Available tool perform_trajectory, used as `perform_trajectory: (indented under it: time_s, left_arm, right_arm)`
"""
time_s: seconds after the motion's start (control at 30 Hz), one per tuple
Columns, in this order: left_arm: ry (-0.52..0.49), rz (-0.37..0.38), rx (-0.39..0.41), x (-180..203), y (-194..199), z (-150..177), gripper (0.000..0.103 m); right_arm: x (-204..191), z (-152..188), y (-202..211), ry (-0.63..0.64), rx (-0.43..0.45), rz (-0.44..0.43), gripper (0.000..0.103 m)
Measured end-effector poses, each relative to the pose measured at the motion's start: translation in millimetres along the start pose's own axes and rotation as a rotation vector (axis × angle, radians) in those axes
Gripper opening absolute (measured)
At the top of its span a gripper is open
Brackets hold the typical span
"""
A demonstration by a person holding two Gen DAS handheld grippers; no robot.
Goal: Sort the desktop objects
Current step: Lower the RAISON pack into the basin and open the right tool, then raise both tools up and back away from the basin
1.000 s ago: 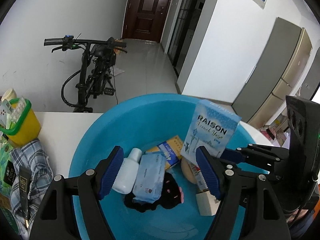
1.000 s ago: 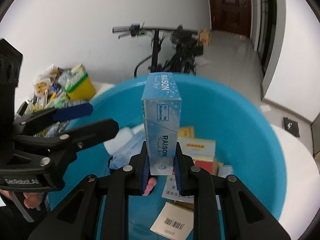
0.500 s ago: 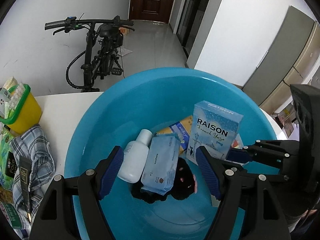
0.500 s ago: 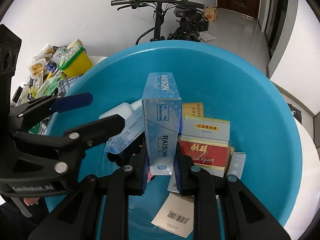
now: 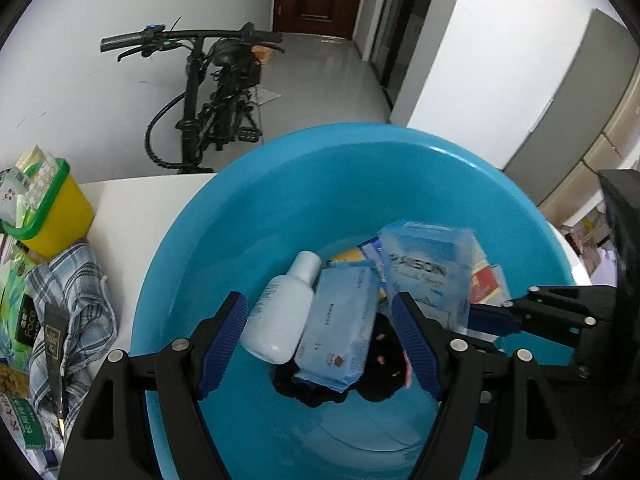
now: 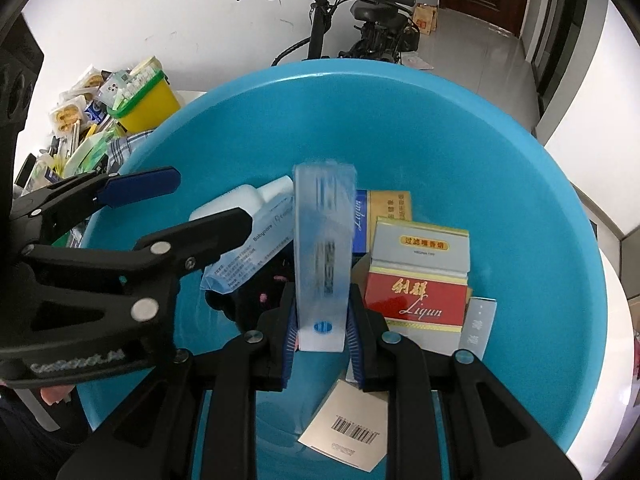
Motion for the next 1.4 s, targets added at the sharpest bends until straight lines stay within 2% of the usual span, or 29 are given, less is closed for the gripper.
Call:
perform_trajectory:
  time_s: [0.17,0.27,0.3,0.33,0.4,0.5,0.63,0.73,0.83,0.9,0.93,1.03,1.3,1.37,1.4]
  left_arm:
    - [0.004,0.014,-0.004,0,-1,1,0.077]
    - [-0.001,0.015,-0.002,2,0,1,0.077]
    - [-0.001,0.021,-0.001,3,0,1,0.077]
    - [-0.003,0.025,0.000,4,1,1,0.077]
    - [-0.008,0.028,0.002,5,1,1,0.077]
    - [-0.007,0.037,0.020,6,5,0,0.077]
    - [0.009,0.066,0.124,8,26,-4,0.077]
    - [-0.028,0.021,0.199,11,43,-8,0.077]
    - [-0.041,-0.007,0.287,14,60,-10,0.077]
    - [-0.045,0.007,0.344,17,73,-10,0.079]
    - [-0.052,0.018,0.373,19,80,-10,0.085]
    - [-0.066,0.037,0.440,23,98,-10,0.086]
    - [-0.100,0.033,0.484,30,112,-6,0.093]
    - [-0.104,0.053,0.496,35,118,-2,0.094]
    - [-0.110,0.067,0.502,37,121,1,0.096]
  right_arm:
    - [1,2,0,-0.004,-0.002,0.006,0.021]
    - [1,3,1,-0.005,-0.002,0.005,0.026]
    - [2,4,2,-0.005,-0.002,0.000,0.034]
    - [2,5,4,-0.005,0.001,-0.004,0.049]
    - [2,6,10,-0.001,0.025,0.004,0.061]
    - [4,8,20,0.010,0.061,0.059,0.063]
    - [8,9,38,0.040,0.139,0.183,0.075]
    - [14,10,55,0.047,0.207,0.287,0.079]
    - [18,10,69,0.040,0.262,0.341,0.083]
    - [21,11,79,0.018,0.294,0.336,0.083]
    - [22,12,84,0.008,0.311,0.314,0.083]
    - [21,15,97,-0.017,0.363,0.251,0.083]
    - [23,26,122,-0.052,0.448,0.240,0.083]
    - [21,29,129,-0.047,0.480,0.255,0.083]
    - [21,30,132,-0.044,0.493,0.264,0.090]
Point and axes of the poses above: each gripper's, at about its wrist camera, not at the fingertips, and y roughly against the way its jaws point, x to its right, z to its underside, the point moved 5 cm from there along -y, roughly the way its jaws point, and after that the axes turned 1 degree about x, right-handed, at the moved point
